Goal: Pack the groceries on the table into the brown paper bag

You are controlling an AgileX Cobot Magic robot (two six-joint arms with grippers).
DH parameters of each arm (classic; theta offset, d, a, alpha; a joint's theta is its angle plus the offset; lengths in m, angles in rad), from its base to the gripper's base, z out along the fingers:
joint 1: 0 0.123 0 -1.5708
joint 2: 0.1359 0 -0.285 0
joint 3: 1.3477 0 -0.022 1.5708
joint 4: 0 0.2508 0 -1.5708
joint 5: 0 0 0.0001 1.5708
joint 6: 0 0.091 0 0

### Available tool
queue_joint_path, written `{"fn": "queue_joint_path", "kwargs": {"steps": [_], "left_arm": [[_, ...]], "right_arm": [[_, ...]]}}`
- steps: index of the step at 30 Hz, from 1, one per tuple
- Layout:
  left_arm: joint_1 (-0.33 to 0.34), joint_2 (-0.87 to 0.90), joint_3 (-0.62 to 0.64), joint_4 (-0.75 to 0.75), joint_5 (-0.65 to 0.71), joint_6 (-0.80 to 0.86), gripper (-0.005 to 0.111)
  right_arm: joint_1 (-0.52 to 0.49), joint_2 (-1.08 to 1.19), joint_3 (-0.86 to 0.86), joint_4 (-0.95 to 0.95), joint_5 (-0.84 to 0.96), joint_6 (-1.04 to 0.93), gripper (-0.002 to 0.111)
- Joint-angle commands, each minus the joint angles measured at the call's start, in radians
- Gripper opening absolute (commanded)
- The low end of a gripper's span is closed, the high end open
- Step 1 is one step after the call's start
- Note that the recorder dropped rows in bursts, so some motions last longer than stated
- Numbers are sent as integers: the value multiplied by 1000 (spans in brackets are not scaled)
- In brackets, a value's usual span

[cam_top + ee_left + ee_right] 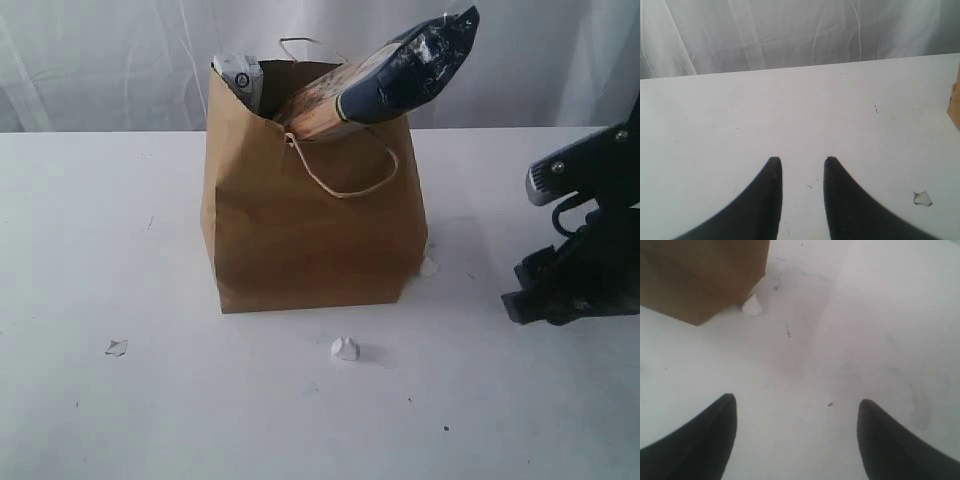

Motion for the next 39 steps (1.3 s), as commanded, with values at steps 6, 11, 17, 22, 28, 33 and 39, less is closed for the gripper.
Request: {"fn": "queue_joint_path", "kwargs": {"steps": [6, 11, 17, 22, 28, 33, 39], "left_arm": [[4, -5, 2, -8, 0, -3, 35], [4, -5, 2, -8, 0, -3, 35], [4, -5, 2, -8, 0, -3, 35], [4, -5, 2, -8, 0, -3, 35], [4, -5, 2, -8, 0, -3, 35], [4, -5, 2, -8, 0, -3, 35], [4, -5, 2, -8, 0, -3, 35]], "right_arm": [[-184, 333, -34, 436, -228, -204, 63], [-184, 424, -81, 490, -316, -192, 63], [-184, 488, -125, 607, -355, -187, 61], [-184, 526, -158, 650, -349, -173, 56], [-168, 565, -194, 643, -357, -166, 56], [-157, 623, -232, 635, -360, -204, 56], [-147, 689, -269, 631, -360, -269, 55]]}}
